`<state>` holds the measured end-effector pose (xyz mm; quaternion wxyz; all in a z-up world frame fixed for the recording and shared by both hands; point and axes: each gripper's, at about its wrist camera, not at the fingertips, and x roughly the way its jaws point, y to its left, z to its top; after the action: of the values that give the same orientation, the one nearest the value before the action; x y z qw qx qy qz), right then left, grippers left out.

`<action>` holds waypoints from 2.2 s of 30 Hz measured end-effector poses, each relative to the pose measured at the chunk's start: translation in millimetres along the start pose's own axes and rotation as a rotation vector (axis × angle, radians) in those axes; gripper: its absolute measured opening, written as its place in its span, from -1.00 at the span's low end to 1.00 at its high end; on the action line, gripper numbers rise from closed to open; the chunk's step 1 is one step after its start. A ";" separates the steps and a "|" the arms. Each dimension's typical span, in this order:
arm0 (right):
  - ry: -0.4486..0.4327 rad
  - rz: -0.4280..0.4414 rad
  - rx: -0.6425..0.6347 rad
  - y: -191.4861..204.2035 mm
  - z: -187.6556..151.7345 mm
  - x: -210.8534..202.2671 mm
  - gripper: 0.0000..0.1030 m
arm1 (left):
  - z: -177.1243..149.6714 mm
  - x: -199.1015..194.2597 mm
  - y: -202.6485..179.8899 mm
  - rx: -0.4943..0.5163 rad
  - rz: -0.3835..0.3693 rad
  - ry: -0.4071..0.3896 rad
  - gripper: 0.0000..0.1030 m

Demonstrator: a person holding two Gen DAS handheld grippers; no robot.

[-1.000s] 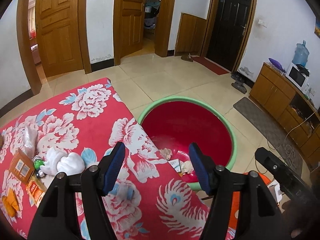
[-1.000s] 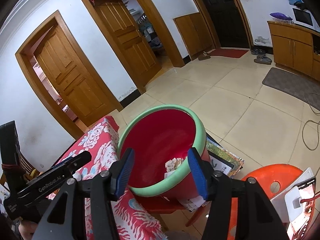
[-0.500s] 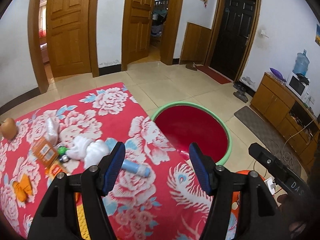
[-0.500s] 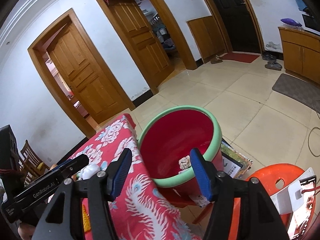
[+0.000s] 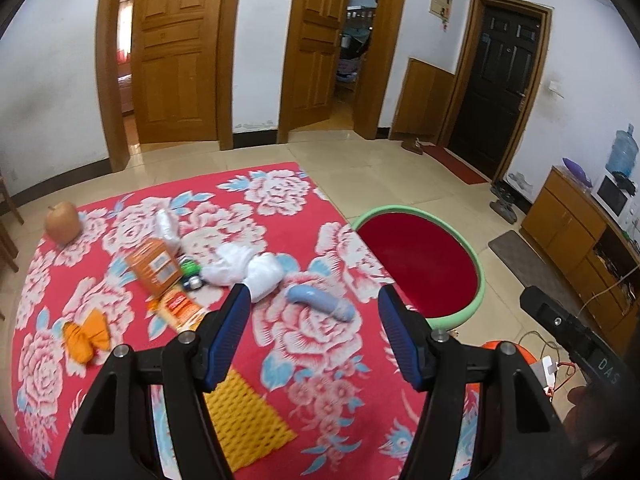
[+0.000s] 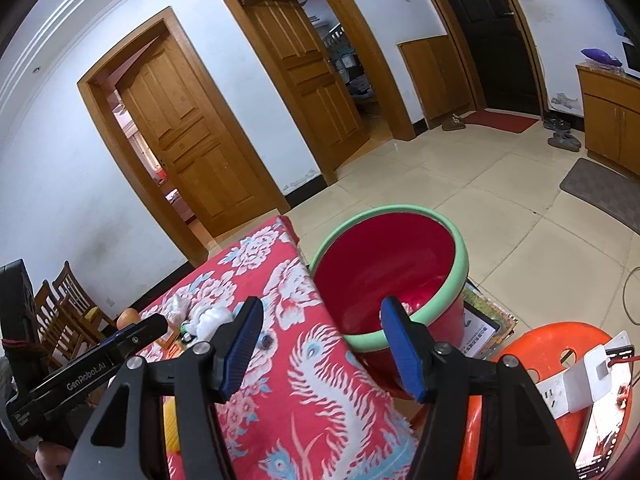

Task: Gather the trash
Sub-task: 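Move both open tools back over the table, then grasp the orange cloth with the left tool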

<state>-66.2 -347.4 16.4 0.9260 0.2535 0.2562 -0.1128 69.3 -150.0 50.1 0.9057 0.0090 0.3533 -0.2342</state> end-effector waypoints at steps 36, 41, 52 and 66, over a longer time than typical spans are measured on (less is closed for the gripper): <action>0.189 0.059 -0.108 52.8 -58.3 38.1 0.28 | -55.5 -6.2 147.8 -0.219 0.257 0.073 0.28; 0.206 0.054 -0.115 54.3 -61.9 43.3 0.28 | -57.8 9.9 166.7 -0.233 0.303 0.097 0.28; 0.234 0.043 -0.121 54.7 -65.2 53.6 0.28 | -53.2 43.7 198.6 -0.233 0.411 0.142 0.28; 0.232 0.054 -0.139 61.6 -66.7 51.0 0.28 | -58.1 33.9 207.7 -0.245 0.415 0.125 -0.38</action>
<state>-30.2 -264.1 -34.7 0.9081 0.2069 0.3619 -0.0398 143.4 31.3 -46.3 0.9051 -0.0140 0.4250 0.0025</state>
